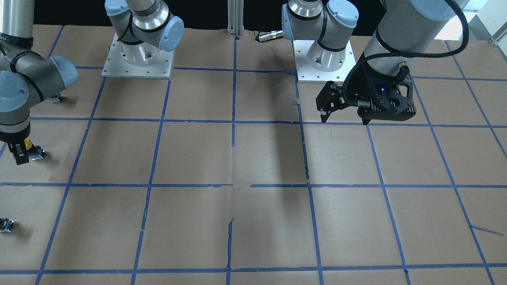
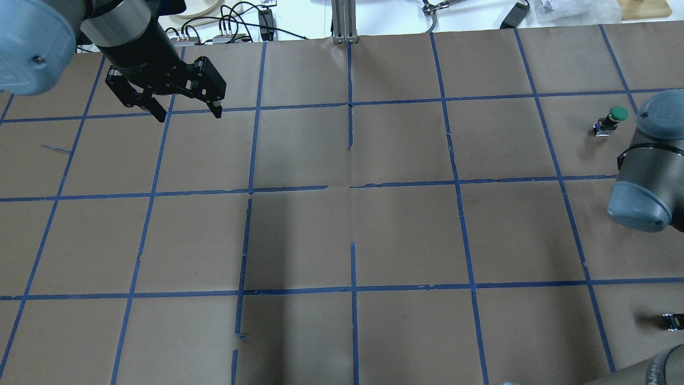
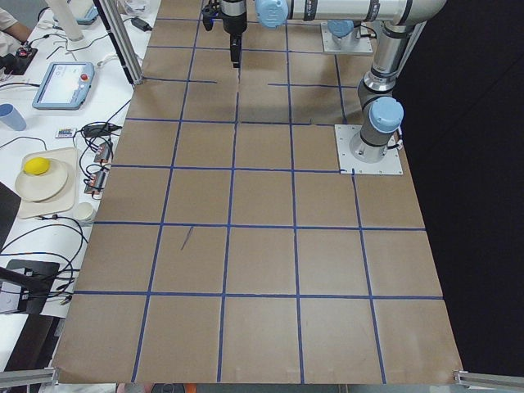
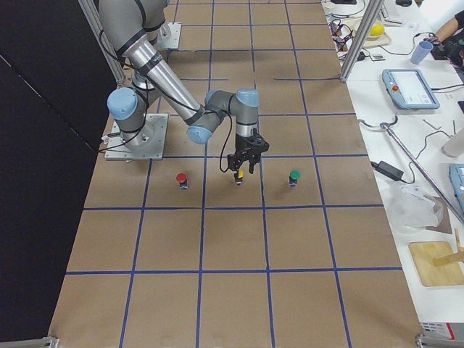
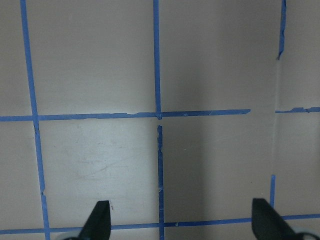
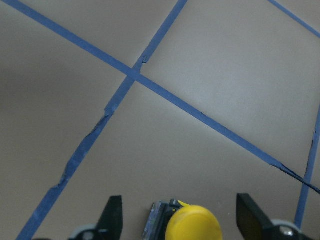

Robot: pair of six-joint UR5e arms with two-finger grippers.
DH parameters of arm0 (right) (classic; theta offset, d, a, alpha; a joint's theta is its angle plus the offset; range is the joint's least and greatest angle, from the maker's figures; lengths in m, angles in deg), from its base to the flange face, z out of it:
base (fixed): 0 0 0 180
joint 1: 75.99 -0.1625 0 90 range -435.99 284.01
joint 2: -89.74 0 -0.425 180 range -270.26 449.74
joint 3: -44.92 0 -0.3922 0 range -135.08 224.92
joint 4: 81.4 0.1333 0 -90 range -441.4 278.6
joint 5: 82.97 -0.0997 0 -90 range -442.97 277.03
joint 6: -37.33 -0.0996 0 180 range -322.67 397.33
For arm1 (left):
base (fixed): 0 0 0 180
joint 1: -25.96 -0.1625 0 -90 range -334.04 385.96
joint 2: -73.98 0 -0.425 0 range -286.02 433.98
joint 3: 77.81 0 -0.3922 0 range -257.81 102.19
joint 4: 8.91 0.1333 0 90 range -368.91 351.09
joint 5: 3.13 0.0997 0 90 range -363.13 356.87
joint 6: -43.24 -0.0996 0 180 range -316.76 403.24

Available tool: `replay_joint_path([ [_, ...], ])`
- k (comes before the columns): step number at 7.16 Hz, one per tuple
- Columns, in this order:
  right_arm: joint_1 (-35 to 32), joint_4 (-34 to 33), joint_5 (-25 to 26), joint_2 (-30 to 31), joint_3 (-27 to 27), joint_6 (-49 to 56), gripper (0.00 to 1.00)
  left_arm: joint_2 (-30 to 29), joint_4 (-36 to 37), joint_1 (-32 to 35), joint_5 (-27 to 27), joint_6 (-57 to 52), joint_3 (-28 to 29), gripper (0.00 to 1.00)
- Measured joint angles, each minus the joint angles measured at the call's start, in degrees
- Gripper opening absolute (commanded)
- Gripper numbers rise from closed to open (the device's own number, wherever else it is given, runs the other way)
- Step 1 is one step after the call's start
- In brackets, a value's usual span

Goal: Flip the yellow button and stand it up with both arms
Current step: 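Lower the yellow button upright onto the table with the right gripper, then open the right gripper and lift it away from the standing button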

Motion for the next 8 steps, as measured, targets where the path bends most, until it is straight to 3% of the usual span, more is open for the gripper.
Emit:
replay_joint_path([
  [3,-0.19,1.19,-0.99,2.63,-1.61,3.19,1.0,0.0,0.0,0.0,0.08,-0.06,0.05,1.0],
  [4,-0.38,4.77,-3.25,3.42,-3.81,4.45,1.0,0.0,0.0,0.0,0.14,-0.08,0.07,1.0],
  [5,-0.71,11.91,-5.66,4.98,-6.87,5.03,1.0,0.0,0.0,0.0,0.16,-0.08,0.07,1.0],
  [8,-4.51,43.0,-15.92,11.44,-19.14,5.33,1.0,0.04,0.0,0.0,0.2,-0.16,0.08,1.0],
])
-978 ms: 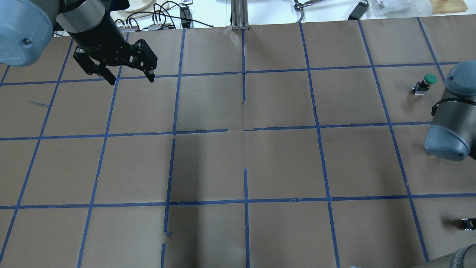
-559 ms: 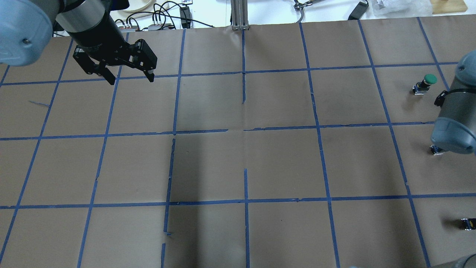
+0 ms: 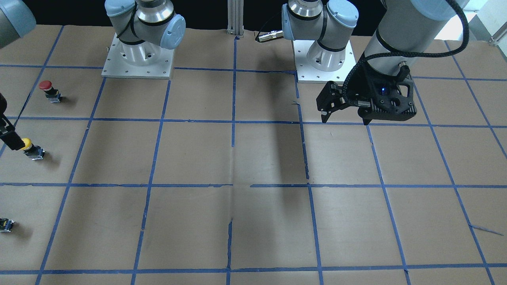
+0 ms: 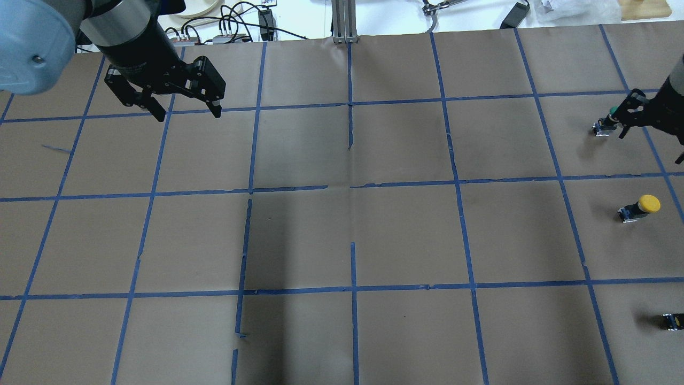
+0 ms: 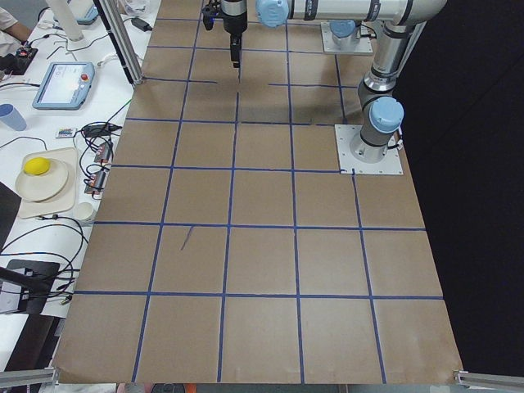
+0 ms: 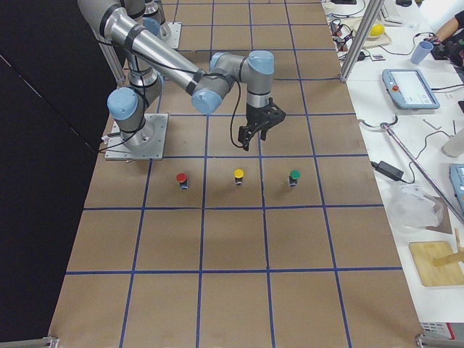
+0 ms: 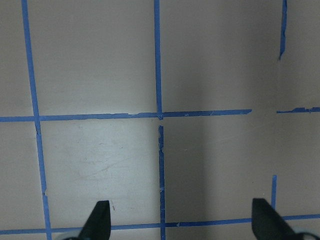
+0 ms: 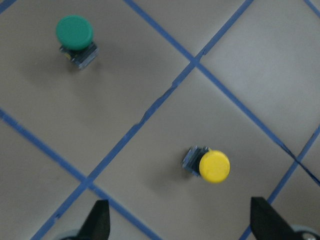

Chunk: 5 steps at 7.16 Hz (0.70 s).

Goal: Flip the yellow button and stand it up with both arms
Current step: 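Open the right gripper and lift it away from the standing button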

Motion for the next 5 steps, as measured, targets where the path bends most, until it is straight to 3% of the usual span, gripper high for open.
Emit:
replay_joint_path([
  [2,-6.97,11.17,-6.24,3.12,-3.74,0.51,1.0,0.01,0.0,0.0,-0.02,-0.01,0.0,1.0],
  [5,-18.3,20.67,-13.3,9.04,-5.89,0.97,1.0,0.05,0.0,0.0,0.02,-0.01,-0.07,1.0],
])
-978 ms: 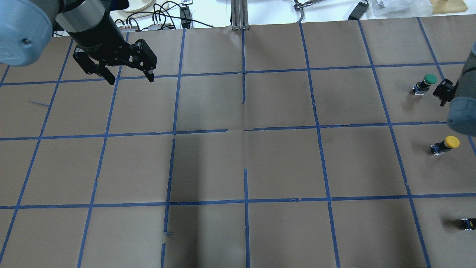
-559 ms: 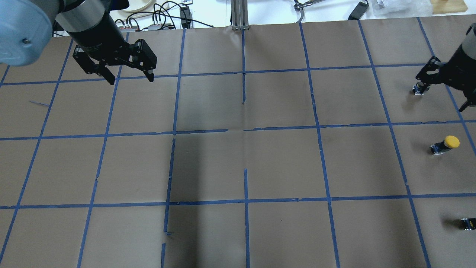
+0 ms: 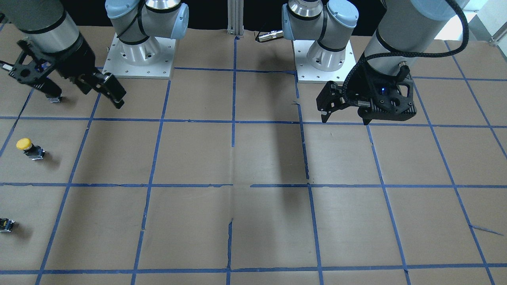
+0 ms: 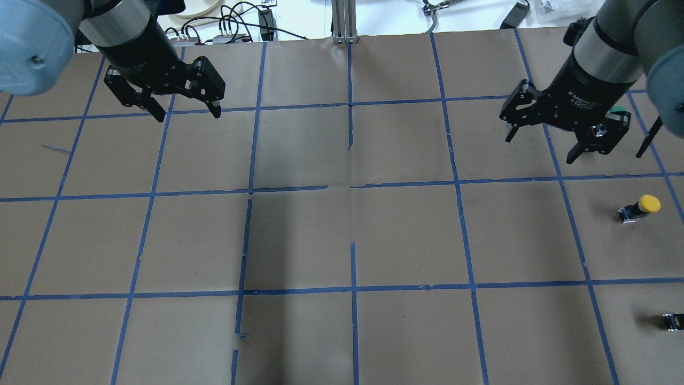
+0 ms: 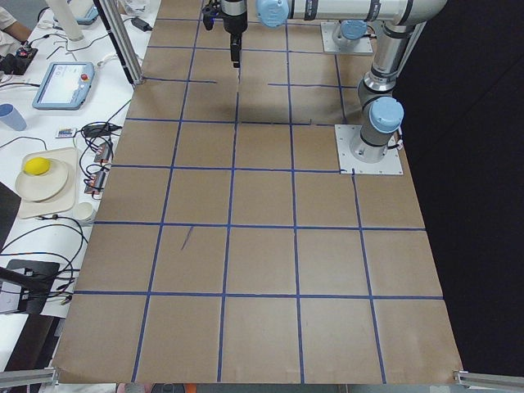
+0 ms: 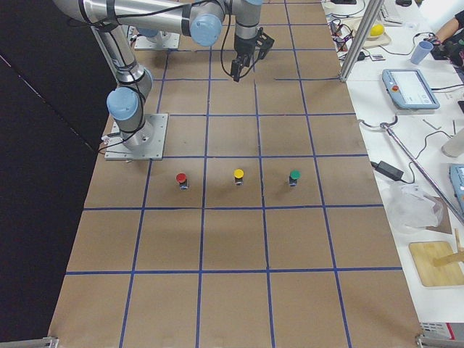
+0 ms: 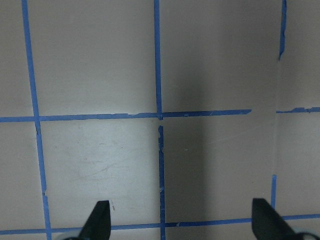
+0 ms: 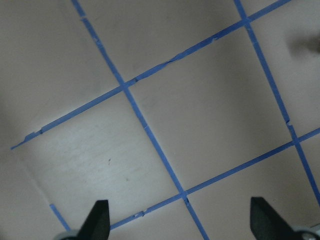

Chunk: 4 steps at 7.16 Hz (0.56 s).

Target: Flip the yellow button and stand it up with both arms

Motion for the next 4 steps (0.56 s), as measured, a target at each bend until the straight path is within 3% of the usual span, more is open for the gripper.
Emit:
replay_joint_path([
  [2,-1.84,4.98,0.45,1.61,-1.99,5.11,1.0,0.0,0.0,-0.06,0.03,-0.02,-0.02,1.0],
  [4,-2.03,4.96,2.19,1.3,-2.11,9.47,1.0,0.0,0.0,-0.08,0.05,-0.08,-0.01,1.0],
])
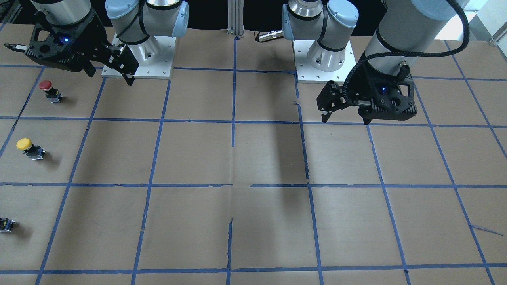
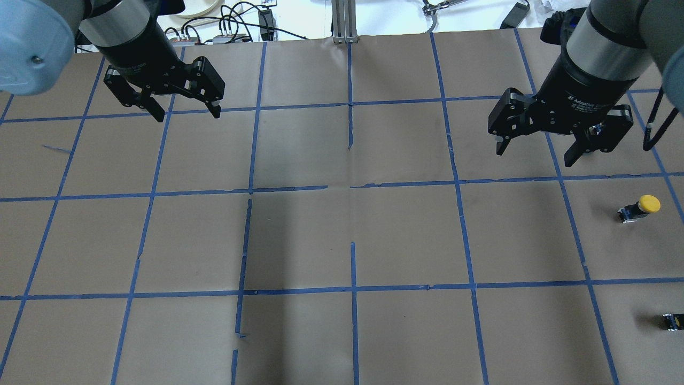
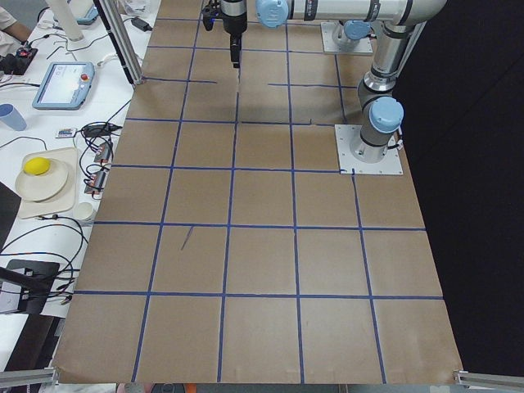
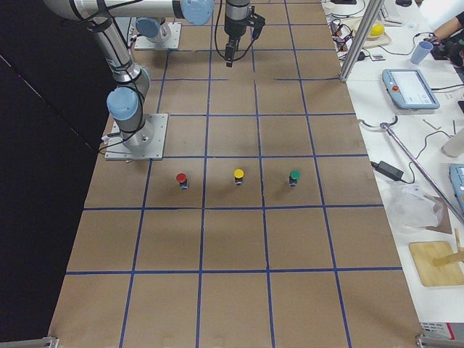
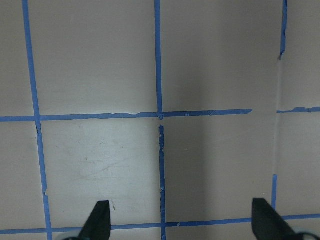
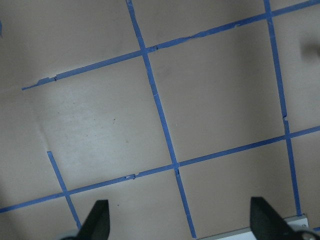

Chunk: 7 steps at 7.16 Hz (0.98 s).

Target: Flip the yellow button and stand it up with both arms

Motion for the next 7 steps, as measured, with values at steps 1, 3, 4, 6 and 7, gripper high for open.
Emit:
replay_joint_path([
  [1,-0.01,0.08,1.84,-0.48,0.03,0.51,1.0,0.0,0.0,0.0,0.0,-0.01,0.0,1.0],
  [3,-0.92,0.54,3.14,-0.67,-0.11,1.27,1.0,0.0,0.0,0.0,-0.03,-0.01,0.0,1.0],
  [4,-1.76,0.29,3.03,-0.72,-0.36,2.07,1.0,0.02,0.0,-0.01,-0.02,-0.01,0.0,1.0],
  [6,-2.34,0.04,0.85,-0.8,-0.87,3.02,1.0,0.07,0.0,-0.06,0.0,-0.07,0.01,1.0],
  [7,-2.27,0.01,0.43,-0.82,-0.95,4.08,1.0,0.08,0.0,-0.08,0.0,-0.09,0.03,1.0],
])
